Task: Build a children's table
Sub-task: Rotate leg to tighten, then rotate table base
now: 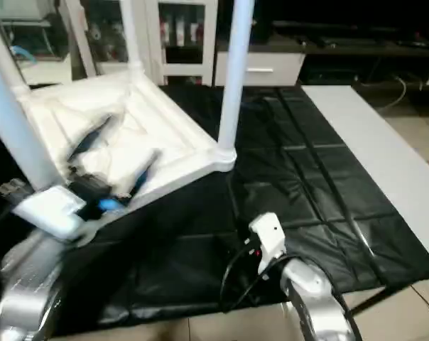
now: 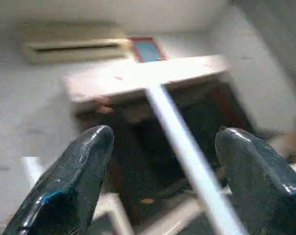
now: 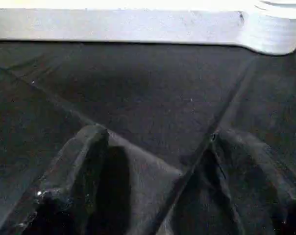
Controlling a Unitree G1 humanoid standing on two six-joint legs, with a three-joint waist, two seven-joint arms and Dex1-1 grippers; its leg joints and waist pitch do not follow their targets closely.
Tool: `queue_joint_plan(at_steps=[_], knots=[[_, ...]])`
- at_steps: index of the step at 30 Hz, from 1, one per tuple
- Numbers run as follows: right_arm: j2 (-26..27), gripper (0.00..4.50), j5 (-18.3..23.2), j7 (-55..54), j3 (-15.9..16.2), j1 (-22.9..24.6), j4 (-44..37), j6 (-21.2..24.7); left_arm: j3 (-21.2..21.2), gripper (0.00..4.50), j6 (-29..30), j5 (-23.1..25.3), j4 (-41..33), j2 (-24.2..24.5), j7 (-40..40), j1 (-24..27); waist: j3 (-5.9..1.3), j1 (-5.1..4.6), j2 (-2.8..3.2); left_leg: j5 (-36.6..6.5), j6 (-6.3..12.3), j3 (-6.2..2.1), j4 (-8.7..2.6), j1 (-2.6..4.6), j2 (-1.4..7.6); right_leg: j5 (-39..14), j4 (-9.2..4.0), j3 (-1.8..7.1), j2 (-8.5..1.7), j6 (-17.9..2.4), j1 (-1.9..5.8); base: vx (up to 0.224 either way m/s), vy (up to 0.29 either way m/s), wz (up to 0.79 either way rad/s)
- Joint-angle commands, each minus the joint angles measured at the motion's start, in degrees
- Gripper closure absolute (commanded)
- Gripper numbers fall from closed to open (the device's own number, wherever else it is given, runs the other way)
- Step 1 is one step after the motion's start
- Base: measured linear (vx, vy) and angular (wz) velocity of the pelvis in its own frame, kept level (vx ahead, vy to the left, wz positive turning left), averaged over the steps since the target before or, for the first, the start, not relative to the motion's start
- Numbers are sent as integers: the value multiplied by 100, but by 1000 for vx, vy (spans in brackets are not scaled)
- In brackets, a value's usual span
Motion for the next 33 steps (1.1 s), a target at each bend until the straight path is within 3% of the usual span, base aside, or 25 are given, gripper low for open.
queue_joint_plan(at_steps=[1,8,12,18,23,28,31,33], knots=[[-64,74,68,47,-96,67,-279,25,250,13,-156,199,-216,-20,391,141,-277,-25,-4,-1757,261,-129,-478,-49,317,-2267,-525,380,-364,-548,251,0,0,0],[-110,74,116,39,-65,175,-786,303,581,13,-106,634,-537,-293,871,343,-261,-20,-29,-1815,252,-144,-483,-42,316,-2514,-560,388,-370,-390,215,0,0,0],[-131,74,152,-15,-9,221,-1206,589,634,13,-67,920,-851,-410,1033,465,-262,-20,-85,-1851,247,-157,-493,-43,325,-2499,-560,388,-373,-353,212,0,0,0],[-127,74,169,-79,14,220,-1509,857,785,13,120,997,-936,-535,1317,528,-253,-23,-109,-1892,245,-155,-481,-46,298,-2667,-580,382,-369,-257,197,0,0,0],[-103,74,172,-115,53,246,-1787,1091,1083,13,427,652,-723,-709,1621,527,-257,-20,-100,-1905,226,-168,-474,-44,282,-2720,-603,365,-354,-187,189,0,0,0],[-114,74,201,-162,50,259,-1998,1293,1164,13,623,482,-681,-753,1767,448,-272,-5,-79,-1797,234,-167,-480,-50,294,-2409,-572,374,-352,-271,200,0,0,0],[-120,74,219,-176,54,241,-2059,1368,842,13,928,-268,-525,-661,1311,336,-270,24,-71,-1865,205,-168,-486,-32,284,-2472,-573,378,-362,-279,194,0,0,0],[-124,74,246,-154,56,216,-2121,1443,567,13,1370,-1046,-264,-482,596,269,-272,35,-61,-1867,172,-165,-493,-33,275,-2505,-580,389,-372,-286,186,0,0,0]])
